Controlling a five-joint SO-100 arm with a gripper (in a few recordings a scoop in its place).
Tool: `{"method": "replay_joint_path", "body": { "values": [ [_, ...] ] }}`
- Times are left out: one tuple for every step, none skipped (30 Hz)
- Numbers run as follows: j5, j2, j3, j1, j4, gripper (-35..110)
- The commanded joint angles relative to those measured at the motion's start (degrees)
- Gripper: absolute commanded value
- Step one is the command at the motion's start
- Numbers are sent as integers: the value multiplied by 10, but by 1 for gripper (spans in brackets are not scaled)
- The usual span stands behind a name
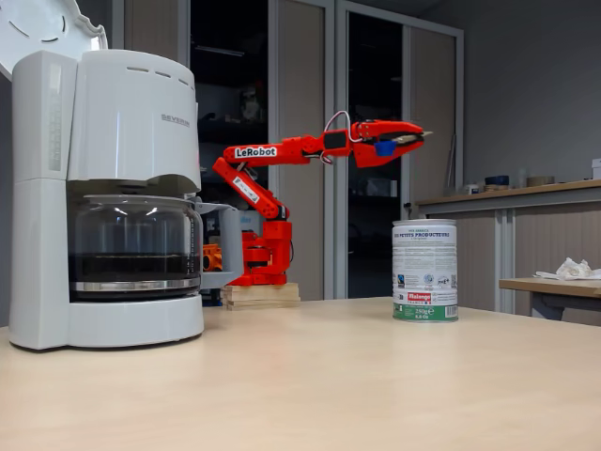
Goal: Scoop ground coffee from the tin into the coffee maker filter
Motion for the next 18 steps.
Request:
{"method": "replay_joint_path", "body": {
  "values": [
    [15,-62,-46,-11,-65,0],
    [18,-81,-50,-14,-80,0],
    [23,-99,-54,-17,-95,0],
    [25,-115,-59,-19,-112,0],
    [28,-132,-63,-22,-127,0],
    [31,-146,-69,-25,-139,0],
    [35,-161,-75,-27,-152,0],
    [41,-174,-79,-29,-164,0],
    [47,-187,-84,-31,-178,0],
    [49,-199,-86,-33,-195,0],
    [54,-208,-87,-36,-212,0],
    [62,-217,-87,-38,-226,0],
    [68,-226,-87,-40,-240,0],
    [74,-234,-87,-40,-254,0],
    [80,-241,-86,-41,-266,0],
    [85,-248,-83,-42,-279,0],
    [89,-254,-79,-43,-296,0],
    [91,-261,-74,-44,-313,0]
  ]
}}
